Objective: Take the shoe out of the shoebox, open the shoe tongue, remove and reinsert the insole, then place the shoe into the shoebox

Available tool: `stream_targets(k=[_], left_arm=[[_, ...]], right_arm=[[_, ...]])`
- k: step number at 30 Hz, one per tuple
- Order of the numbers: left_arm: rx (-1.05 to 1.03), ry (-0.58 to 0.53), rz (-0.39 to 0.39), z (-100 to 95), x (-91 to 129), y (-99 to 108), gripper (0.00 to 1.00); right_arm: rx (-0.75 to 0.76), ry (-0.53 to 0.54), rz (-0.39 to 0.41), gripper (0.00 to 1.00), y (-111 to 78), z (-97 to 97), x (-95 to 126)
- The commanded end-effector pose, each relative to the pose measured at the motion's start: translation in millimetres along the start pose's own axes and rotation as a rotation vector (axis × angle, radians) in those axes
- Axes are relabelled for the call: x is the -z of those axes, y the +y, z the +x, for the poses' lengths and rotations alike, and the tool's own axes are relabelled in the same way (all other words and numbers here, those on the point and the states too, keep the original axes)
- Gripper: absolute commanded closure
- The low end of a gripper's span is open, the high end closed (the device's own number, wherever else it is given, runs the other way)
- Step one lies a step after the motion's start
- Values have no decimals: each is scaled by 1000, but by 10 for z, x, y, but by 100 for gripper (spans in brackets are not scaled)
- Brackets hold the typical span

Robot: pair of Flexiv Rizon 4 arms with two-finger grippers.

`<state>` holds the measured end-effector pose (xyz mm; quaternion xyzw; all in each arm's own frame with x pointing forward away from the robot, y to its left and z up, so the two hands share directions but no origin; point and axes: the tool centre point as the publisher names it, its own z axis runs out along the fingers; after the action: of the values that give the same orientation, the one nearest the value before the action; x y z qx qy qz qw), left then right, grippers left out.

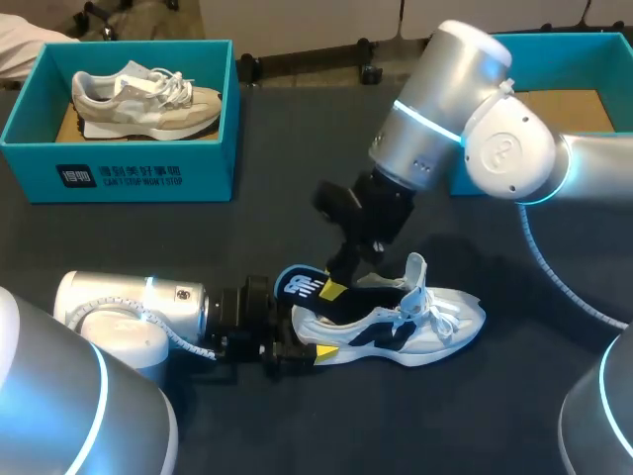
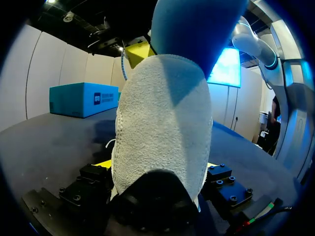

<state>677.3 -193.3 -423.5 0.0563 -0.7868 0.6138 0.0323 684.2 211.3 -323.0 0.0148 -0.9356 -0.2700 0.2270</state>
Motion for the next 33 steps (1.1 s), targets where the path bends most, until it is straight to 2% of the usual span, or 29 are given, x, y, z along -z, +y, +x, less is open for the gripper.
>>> stream_targets(k=[1,3,5,20,22,26,33], left_arm=[[1,0,-3,-15,6,62,100],[1,0,-3,-15,6,62,100],[1,0,-3,-15,6,62,100],[1,0,-3,-15,6,62,100],[1,0,-3,-15,6,62,100],[1,0,-3,-15,6,62,100],[1,0,-3,-15,6,62,100]], right_arm=[[1,20,24,100,135,-63,24],[23,37,2,100,183,-69,55],[9,31,23,100,230,-59,101],[9,31,23,100,230,-59,101],[27,35,-12,100,362,-58,129],[39,40,-77,100,538,14,331],[62,89,-133,100,801,119,644]])
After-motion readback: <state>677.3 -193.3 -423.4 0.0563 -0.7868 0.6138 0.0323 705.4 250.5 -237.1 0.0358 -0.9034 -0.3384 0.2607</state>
